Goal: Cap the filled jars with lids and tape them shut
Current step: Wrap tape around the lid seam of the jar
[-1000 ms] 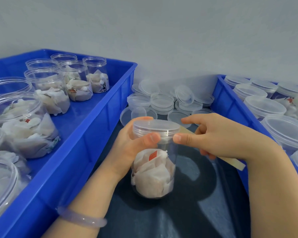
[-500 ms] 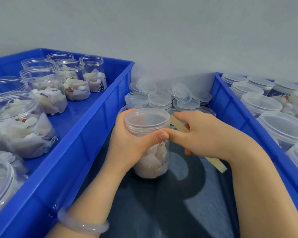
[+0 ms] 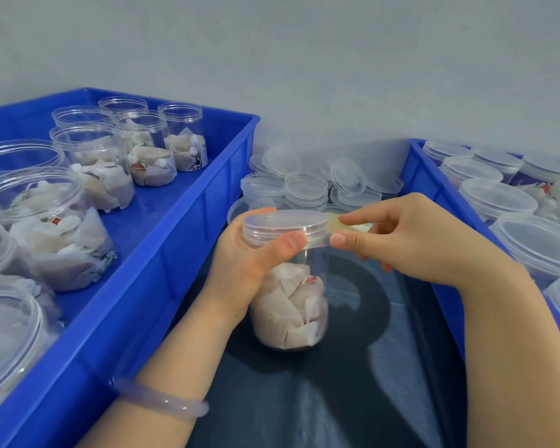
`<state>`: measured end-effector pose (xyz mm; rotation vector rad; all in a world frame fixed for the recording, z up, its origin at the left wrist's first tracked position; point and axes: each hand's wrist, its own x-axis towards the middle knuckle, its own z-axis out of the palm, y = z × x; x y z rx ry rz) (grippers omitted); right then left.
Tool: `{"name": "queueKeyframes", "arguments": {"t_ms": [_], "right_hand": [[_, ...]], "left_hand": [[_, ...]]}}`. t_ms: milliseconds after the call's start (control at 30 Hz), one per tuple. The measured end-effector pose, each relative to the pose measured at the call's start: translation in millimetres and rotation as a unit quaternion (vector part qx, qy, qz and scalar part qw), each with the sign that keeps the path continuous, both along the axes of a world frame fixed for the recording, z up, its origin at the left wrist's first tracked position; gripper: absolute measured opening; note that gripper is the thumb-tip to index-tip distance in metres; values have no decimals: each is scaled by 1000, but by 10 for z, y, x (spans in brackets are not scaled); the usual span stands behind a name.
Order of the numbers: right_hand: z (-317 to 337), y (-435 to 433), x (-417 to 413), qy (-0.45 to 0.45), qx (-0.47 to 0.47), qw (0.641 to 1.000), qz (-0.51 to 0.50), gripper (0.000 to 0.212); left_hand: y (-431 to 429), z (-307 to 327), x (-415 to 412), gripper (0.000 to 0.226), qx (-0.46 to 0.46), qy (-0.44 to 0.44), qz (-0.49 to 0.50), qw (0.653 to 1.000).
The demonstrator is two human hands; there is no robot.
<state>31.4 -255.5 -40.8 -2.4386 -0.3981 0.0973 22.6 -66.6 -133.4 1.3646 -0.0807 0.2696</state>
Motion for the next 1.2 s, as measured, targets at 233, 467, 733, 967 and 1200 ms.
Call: {"name": "queueKeyframes", "arguments": {"t_ms": [233,467,733,967,1200], "right_hand": [[-9,35,23,12,7,1000,2,86],[-41,87,35,46,6,999,20,91],[-8,36,14,32,-42,999,7,105],[-2,211,-48,-7,-79,997,6,80],[25,133,-64,25,-22,998,51,66]], "left_hand": [[7,-5,-17,91,-16,7,-28,999],[32,12,-43,108,-50,11,-90,995],[4,2,-31,102,0,-13,-20,1000],[-161,-72,-61,111,21,-14,60,998],[-31,-62,20,60,-2,-9,67,998]]}}
